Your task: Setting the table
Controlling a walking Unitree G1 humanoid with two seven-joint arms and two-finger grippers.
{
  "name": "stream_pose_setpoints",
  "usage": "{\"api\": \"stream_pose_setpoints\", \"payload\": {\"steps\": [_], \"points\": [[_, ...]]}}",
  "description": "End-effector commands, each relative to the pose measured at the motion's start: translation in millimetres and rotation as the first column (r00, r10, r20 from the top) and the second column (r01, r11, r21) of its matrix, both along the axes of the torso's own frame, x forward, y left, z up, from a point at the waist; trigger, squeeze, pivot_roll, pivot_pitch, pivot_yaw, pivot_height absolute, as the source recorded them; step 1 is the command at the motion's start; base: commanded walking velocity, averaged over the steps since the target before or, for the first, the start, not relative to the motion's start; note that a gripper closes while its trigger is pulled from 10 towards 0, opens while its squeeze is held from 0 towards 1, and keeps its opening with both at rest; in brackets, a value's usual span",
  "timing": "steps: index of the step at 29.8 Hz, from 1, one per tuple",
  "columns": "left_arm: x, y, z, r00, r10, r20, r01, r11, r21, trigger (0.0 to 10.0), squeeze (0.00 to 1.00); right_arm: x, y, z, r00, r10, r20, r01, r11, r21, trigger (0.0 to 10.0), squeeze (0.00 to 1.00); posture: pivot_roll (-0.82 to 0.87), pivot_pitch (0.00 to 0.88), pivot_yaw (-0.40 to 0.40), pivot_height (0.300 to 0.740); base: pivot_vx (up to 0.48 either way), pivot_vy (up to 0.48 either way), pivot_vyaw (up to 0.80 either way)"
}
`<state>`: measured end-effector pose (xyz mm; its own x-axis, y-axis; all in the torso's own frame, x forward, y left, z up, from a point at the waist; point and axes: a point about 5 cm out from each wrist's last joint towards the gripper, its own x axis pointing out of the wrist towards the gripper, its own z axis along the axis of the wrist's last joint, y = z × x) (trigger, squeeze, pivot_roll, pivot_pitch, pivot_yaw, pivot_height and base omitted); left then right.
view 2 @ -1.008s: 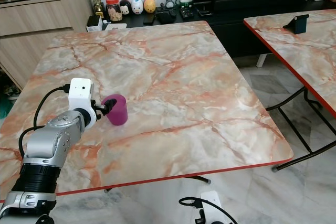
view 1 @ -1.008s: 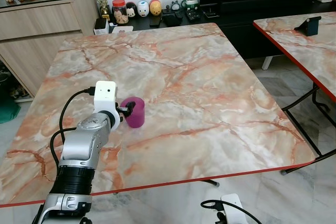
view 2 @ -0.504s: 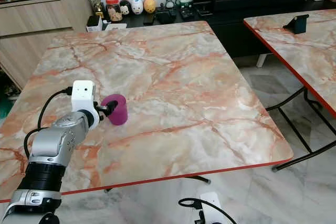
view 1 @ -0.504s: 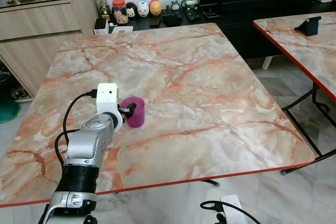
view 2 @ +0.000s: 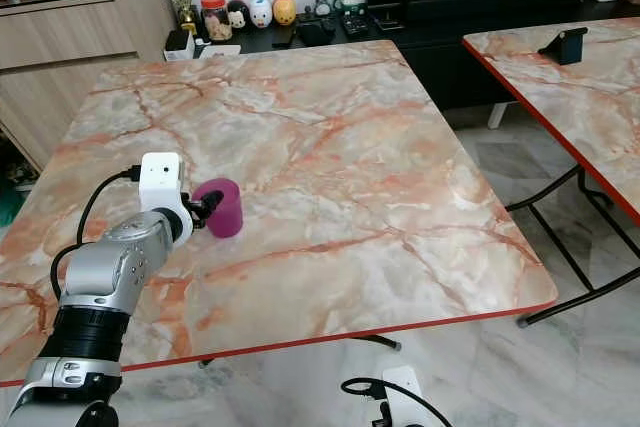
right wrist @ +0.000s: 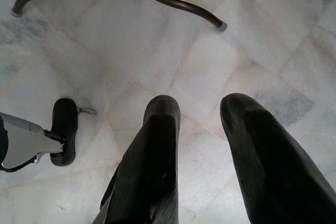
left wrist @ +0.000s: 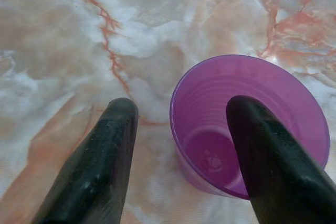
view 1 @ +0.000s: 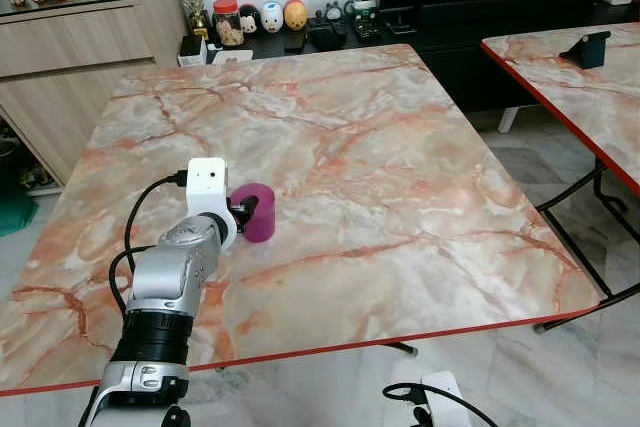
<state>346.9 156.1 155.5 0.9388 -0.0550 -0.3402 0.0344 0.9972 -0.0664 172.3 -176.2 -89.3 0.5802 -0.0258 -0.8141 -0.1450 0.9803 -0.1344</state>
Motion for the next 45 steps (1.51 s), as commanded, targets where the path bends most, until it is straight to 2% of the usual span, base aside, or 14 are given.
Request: {"api": "stream_pose_setpoints", "payload": {"steps": [1,7,38,41,42,43,44,45], "points": [[0.8,1.5,-0.2,1.0,0.009,-0.005,-0.009,1.0,0.009,0.0,0.0,0.2,3.0,-0.2,1.0,0.01,0.0,-0.01,1.0,0.002,10.0,0.0,-0.03,0.0,0.046,0.74,0.0,0.0,0.0],[1.1,5.7,1.8,1.0,0.02,0.001,-0.02,1.0,0.012,0.0,0.0,0.6,4.9,-0.2,1.0,0.014,0.0,-0.014,1.0,0.001,10.0,0.0,-0.03,0.0,0.044,0.74,0.0,0.0,0.0],[-2.4,2.1,1.7,1.0,-0.022,0.0,0.022,1.0,0.018,0.0,0.0,-7.5,1.1,-3.6,0.999,0.013,-0.03,-0.013,1.0,-0.008,10.0,0.0,-0.03,0.0,0.041,0.74,0.0,0.0,0.0],[-3.6,3.4,1.6,1.0,-0.007,0.016,0.007,1.0,0.011,0.0,0.0,-7.6,2.0,-3.8,0.999,0.014,-0.031,-0.014,1.0,-0.007,10.0,0.0,-0.03,0.0,0.041,0.74,0.0,0.0,0.0],[-3.7,3.9,3.7,0.999,-0.004,0.047,0.004,1.0,0.0,0.0,0.0,-7.7,2.2,-3.8,0.999,0.014,-0.03,-0.014,1.0,-0.007,10.0,0.0,-0.03,0.0,0.041,0.74,0.0,0.0,0.0],[-5.3,5.3,12.0,0.989,0.008,0.148,-0.003,0.999,-0.032,1.1,0.0,-7.3,2.8,-3.7,1.0,0.012,-0.029,-0.012,1.0,-0.007,10.0,0.0,-0.03,0.0,0.041,0.74,0.0,0.0,0.0],[-6.2,6.0,15.0,0.983,0.014,0.184,-0.007,0.999,-0.039,1.1,0.0,-7.1,3.0,-3.6,1.0,0.012,-0.028,-0.012,1.0,-0.006,10.0,0.0,-0.03,0.0,0.042,0.74,0.0,0.0,0.0],[-10.7,8.4,20.2,0.965,0.028,0.261,-0.018,0.999,-0.041,10.0,0.0,-6.9,3.0,-3.5,1.0,0.01,-0.027,-0.01,1.0,-0.006,10.0,0.0,-0.03,0.0,0.043,0.74,0.0,0.0,0.0]]}}
